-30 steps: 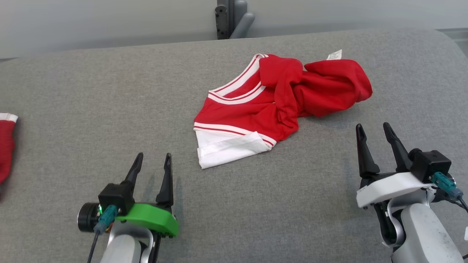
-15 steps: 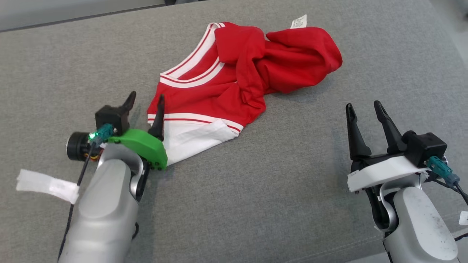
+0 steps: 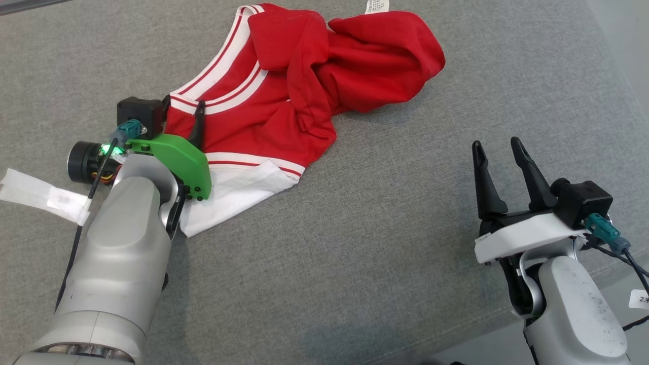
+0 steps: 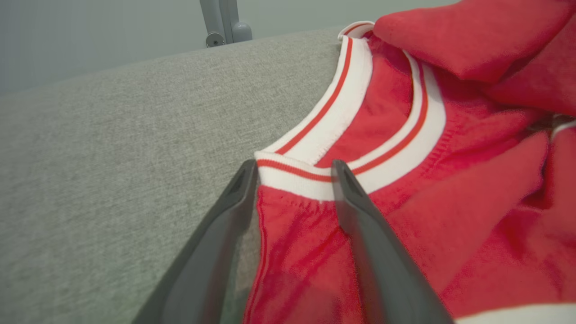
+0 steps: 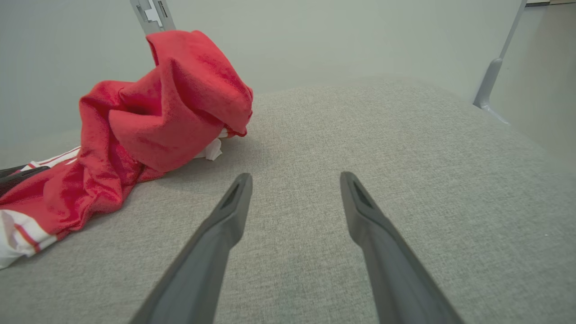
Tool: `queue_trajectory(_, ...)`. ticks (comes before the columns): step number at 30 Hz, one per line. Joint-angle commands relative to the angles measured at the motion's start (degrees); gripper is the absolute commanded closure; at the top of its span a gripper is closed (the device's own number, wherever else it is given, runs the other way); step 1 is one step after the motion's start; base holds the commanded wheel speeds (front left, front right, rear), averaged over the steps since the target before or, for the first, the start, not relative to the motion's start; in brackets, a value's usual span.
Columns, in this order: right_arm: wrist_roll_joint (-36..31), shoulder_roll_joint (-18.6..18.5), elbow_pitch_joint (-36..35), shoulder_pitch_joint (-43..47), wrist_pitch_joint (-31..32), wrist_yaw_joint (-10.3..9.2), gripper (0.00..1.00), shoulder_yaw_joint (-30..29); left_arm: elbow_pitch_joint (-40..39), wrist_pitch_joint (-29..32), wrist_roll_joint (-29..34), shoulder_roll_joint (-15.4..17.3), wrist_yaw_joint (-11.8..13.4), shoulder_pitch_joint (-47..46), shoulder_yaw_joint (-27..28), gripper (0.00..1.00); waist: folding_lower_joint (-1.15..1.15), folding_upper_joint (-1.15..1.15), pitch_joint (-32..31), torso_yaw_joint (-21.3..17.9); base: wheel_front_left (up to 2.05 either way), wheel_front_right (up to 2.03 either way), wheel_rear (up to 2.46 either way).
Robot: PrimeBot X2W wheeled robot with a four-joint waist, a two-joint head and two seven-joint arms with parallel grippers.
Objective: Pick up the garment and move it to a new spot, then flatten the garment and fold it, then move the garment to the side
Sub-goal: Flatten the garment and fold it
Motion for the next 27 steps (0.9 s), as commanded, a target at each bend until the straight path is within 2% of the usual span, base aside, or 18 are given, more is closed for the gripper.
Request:
queue_trajectory(1, 0.1, 0.1, 0.1, -0.7, -0.2, -0.04, 0.00, -0.3, 1.1, -0.1, -0.8, 0.6, -0.1, -0.3, -0.1, 1.00, 0.00, 0.44, 0.2, 0.2, 0.00, 0.00, 0.00)
queue_trajectory(3, 0.0, 0.2, 0.1, -0.7, -0.2, -0.04, 0.00, -0.6, 1.2, -0.7, -1.2, 1.3, 0.7, -1.0, 0.7, 1.00, 0.00, 0.44, 0.2, 0.7, 0.00, 0.00, 0.00)
queue_trajectory(6, 0.1, 0.1, 0.0, -0.8, -0.2, -0.03, 0.00, -1.0, -0.4, -1.4, -2.1, 3.0, 3.6, -1.7, 2.8, 1.00, 0.00, 0.44, 0.2, 1.9, 0.00, 0.00, 0.00)
queue_trajectory(9, 0.2, 0.0, 0.1, -0.8, -0.2, -0.03, 0.00, -0.9, -4.7, -1.4, -3.0, 4.7, 6.6, -0.3, 5.4, 1.00, 0.00, 0.44, 0.2, 3.1, 0.00, 0.00, 0.00)
queue_trajectory(10, 0.2, 0.0, 0.1, -0.8, -0.2, -0.03, 0.00, -0.9, -4.7, -1.4, -3.0, 4.7, 6.6, -0.3, 5.4, 1.00, 0.00, 0.44, 0.2, 3.1, 0.00, 0.00, 0.00)
queue_trajectory(13, 0.3, 0.0, 0.3, -1.0, -0.2, -0.03, 0.00, -0.6, -9.1, -1.4, -3.6, 6.9, 9.4, 2.5, 8.4, 1.00, 0.00, 0.44, 0.1, 4.0, 0.00, 0.00, 0.00)
queue_trajectory(15, 0.4, 0.0, 0.4, -1.1, -0.2, -0.03, 0.00, -0.3, -10.9, -1.4, -3.6, 7.8, 10.0, 4.2, 9.7, 1.00, 0.00, 0.44, 0.1, 4.4, 0.00, 0.00, 0.00)
queue_trajectory(16, 0.3, 0.1, 0.5, -1.1, -0.2, -0.04, 0.00, -0.1, -11.2, -1.4, -3.6, 7.9, 9.8, 5.2, 10.1, 0.97, 0.00, 0.44, 0.0, 4.5, 0.00, 0.00, 0.00)
queue_trajectory(17, 0.2, 0.1, 0.6, -1.0, -0.2, -0.04, 0.00, 0.0, -11.6, -1.4, -3.6, 8.0, 9.7, 6.0, 10.5, 0.37, 0.00, 0.44, -0.2, 4.7, 0.00, 0.00, 0.00)
queue_trajectory(18, 0.2, 0.1, 0.7, -1.0, -0.2, -0.03, 0.00, 0.1, -12.2, -1.4, -3.8, 7.9, 9.9, 6.7, 10.9, 0.00, 0.00, 0.44, -0.4, 4.8, 0.00, 0.00, 0.00)
queue_trajectory(21, 0.2, 0.1, 1.0, -0.7, -0.2, -0.03, 0.00, 0.0, -15.0, -1.4, -3.8, 7.2, 10.1, 9.7, 12.4, 0.00, 0.00, 0.44, -1.1, 5.2, 0.00, 0.00, 0.00)
queue_trajectory(27, 0.5, 0.1, 1.7, 0.5, -0.2, -0.04, 0.00, 0.2, -23.6, -1.4, -1.9, 4.5, 7.6, 16.6, 13.6, 0.00, 0.00, 0.44, -3.9, 6.0, 0.00, 0.00, 0.00)
